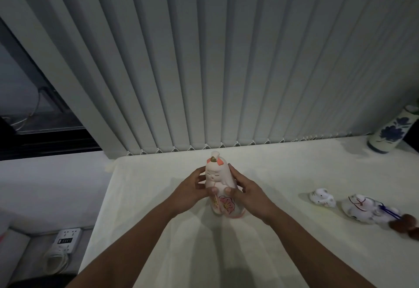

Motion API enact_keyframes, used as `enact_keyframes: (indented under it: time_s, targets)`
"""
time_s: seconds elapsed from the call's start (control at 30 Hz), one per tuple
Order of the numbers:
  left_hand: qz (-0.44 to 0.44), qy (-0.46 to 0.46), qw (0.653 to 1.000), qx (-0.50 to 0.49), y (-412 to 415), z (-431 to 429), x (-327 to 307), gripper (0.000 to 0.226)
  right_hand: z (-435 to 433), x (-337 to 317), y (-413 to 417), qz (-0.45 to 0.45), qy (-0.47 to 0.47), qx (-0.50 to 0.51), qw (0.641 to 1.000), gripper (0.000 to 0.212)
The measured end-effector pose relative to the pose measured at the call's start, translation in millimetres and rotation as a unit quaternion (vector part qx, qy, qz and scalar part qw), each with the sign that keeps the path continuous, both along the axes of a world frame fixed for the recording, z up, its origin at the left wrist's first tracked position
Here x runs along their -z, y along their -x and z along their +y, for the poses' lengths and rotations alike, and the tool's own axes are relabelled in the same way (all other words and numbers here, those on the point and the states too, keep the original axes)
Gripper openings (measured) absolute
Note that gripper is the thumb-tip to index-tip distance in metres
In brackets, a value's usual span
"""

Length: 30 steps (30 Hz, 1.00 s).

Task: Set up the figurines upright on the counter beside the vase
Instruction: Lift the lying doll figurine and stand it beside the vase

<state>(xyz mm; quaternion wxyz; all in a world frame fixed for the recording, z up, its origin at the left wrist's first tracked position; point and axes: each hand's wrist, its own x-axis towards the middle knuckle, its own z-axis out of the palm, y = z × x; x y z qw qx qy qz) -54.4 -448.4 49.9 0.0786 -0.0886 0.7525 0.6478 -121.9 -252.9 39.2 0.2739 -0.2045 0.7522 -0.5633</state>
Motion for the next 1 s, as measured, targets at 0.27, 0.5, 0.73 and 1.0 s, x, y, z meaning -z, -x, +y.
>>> enact_keyframes:
  time_s: [0.27,0.5,0.73,1.0]
  targets:
    - [-0.017,0.013,0.999,0.024,6,2,6,0.067,11,5,-8,0.009,0.009,0.065,0.998,0.045]
    - [-0.018,-0.005,1.000,0.013,4,24,14,0.076,24,-8,-19,0.023,0.016,0.054,0.998,0.043]
    - [0.007,0.023,1.000,0.009,15,57,7,0.071,54,-9,-9,0.024,0.013,0.063,0.998,0.048]
    - [0.028,0.030,0.999,-0.005,55,113,2,0.077,102,-29,34,0.050,-0.030,0.069,0.996,0.052]
